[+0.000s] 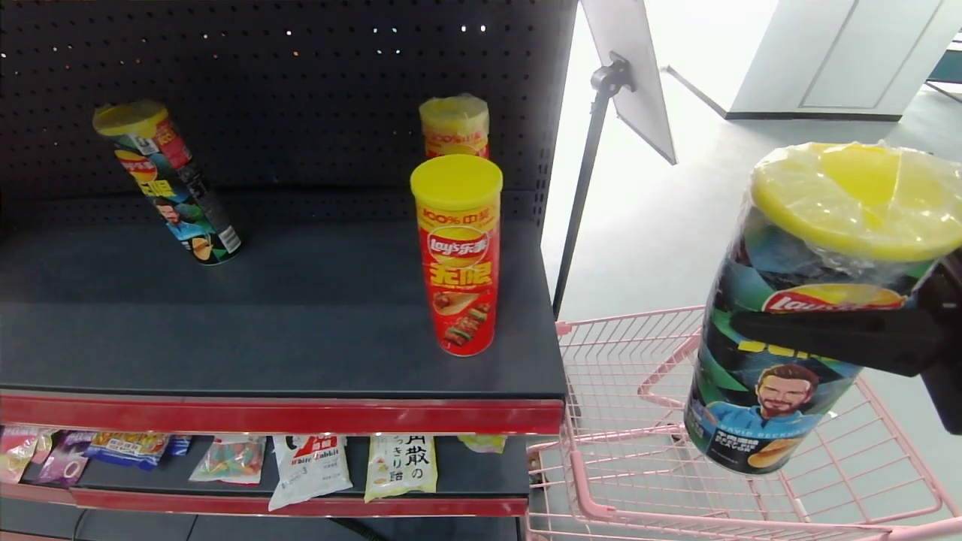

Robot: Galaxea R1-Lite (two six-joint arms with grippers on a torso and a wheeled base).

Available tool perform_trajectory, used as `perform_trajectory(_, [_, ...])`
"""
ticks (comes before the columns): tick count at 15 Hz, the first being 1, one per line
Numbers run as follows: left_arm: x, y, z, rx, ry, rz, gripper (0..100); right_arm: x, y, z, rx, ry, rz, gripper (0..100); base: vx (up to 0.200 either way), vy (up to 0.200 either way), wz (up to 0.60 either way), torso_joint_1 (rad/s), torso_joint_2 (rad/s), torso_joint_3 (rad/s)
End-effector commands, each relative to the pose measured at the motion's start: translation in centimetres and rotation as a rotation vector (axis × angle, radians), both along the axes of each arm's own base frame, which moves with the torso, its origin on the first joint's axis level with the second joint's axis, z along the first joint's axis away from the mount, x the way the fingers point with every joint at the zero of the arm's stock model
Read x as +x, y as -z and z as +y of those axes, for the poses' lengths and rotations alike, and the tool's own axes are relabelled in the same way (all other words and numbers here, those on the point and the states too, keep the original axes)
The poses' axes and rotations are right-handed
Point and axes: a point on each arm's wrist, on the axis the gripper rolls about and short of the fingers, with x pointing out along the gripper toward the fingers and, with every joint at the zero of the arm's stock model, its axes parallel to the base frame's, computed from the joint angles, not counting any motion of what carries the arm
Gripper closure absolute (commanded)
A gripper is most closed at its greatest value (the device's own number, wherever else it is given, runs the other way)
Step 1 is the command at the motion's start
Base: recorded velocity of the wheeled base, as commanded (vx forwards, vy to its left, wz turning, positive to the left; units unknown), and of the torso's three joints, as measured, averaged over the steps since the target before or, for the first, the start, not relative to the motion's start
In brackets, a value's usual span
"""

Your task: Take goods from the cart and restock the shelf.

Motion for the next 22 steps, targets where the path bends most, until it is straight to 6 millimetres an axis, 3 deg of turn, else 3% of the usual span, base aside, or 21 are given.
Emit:
perform_trajectory(1, [0.0,0.0,0.0,0.000,-0.001,0.001,0,-0.1,0.0,0.1,0.000,-0.006,-0.001,100,0.000,0.200,0.00,0.007,-0.01,0.007])
perform_trajectory(7, [0.0,0.0,0.0,-0.006,-0.001,-0.001,0,-1.8,0.3,1.2,-0.014,-0.064,-0.004,100,0.000,0.200,0.00,0.003,0.00,0.002])
perform_trajectory(22, [0.0,0.0,0.0,-0.006,-0.001,-0.001,0,-1.6,1.0,2.5,-0.041,-0.089,0.021,100,0.000,0.200,0.00,0.001,0.00,0.004])
